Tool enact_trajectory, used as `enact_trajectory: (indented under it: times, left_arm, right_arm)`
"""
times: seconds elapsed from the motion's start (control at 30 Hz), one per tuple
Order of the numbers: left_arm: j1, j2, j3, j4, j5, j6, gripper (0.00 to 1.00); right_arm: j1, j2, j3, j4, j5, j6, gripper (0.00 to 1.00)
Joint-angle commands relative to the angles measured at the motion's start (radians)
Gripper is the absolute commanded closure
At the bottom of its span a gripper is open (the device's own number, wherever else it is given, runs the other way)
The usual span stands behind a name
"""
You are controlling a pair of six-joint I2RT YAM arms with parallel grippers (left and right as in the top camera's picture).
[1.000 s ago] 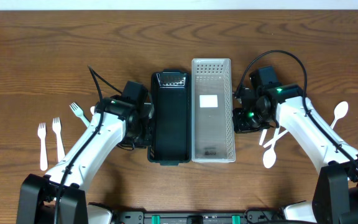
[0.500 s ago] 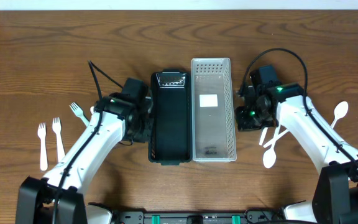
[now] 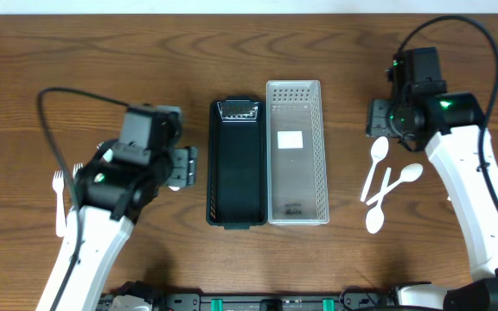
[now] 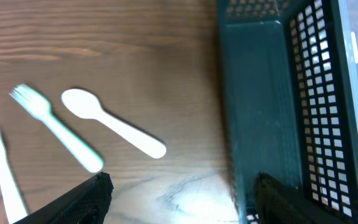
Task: Pack container
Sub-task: 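Grasp a white spoon on the right with the right gripper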
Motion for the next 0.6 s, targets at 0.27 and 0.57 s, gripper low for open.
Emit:
enact_trajectory:
  times: [0.27,0.57]
  left_arm:
    - [0.051,-0.072,0.013,-0.038,-0.021,-0.005,0.24]
    - [0.051,-0.072,0.013,-0.038,-0.021,-0.008,0.24]
  right_arm:
    - [-0.089,0.235,-0.021,-0.005,-0.04,0.183,0.36]
    - [-0.088,0.4,-0.041,0.013,-0.095,0.247,0.36]
